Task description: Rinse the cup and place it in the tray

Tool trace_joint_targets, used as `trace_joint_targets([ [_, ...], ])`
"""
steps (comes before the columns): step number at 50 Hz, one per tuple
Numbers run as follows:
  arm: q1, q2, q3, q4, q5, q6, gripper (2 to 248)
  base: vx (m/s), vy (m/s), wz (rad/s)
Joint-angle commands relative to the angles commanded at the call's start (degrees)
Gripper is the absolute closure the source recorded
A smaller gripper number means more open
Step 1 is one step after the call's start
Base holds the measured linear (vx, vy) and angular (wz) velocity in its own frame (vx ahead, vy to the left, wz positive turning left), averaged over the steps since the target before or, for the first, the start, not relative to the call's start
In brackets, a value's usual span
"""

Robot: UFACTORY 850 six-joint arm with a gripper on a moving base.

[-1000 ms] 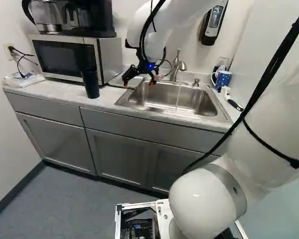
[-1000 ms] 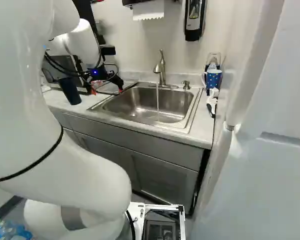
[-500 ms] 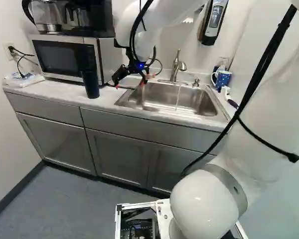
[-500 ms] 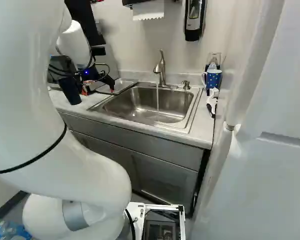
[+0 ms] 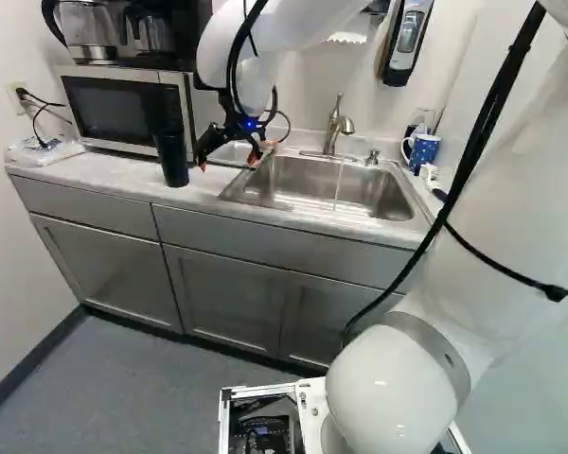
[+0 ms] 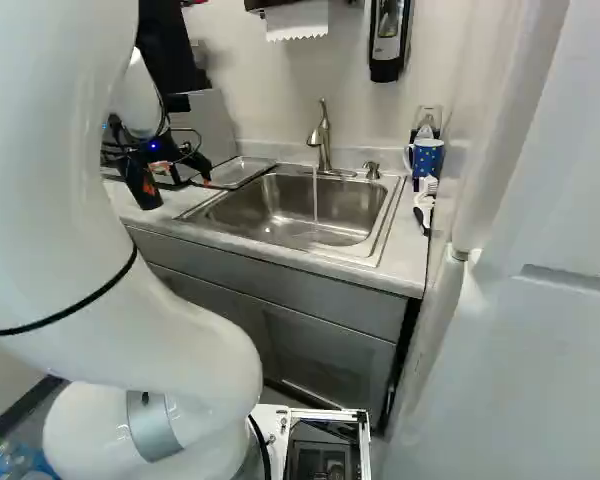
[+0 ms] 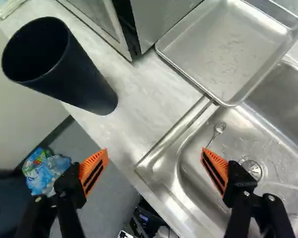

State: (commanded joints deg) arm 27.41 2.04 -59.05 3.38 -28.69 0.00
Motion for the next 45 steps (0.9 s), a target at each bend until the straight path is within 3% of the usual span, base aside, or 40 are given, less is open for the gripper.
trace_joint_targets([
  [31, 6.0, -2.0, -2.0, 0.0, 5.7, 0.0, 3, 0.0, 0.0, 0.0],
  [45, 7.3, -3.3, -1.9, 0.0, 9.2, 0.0, 3, 0.0, 0.0, 0.0],
])
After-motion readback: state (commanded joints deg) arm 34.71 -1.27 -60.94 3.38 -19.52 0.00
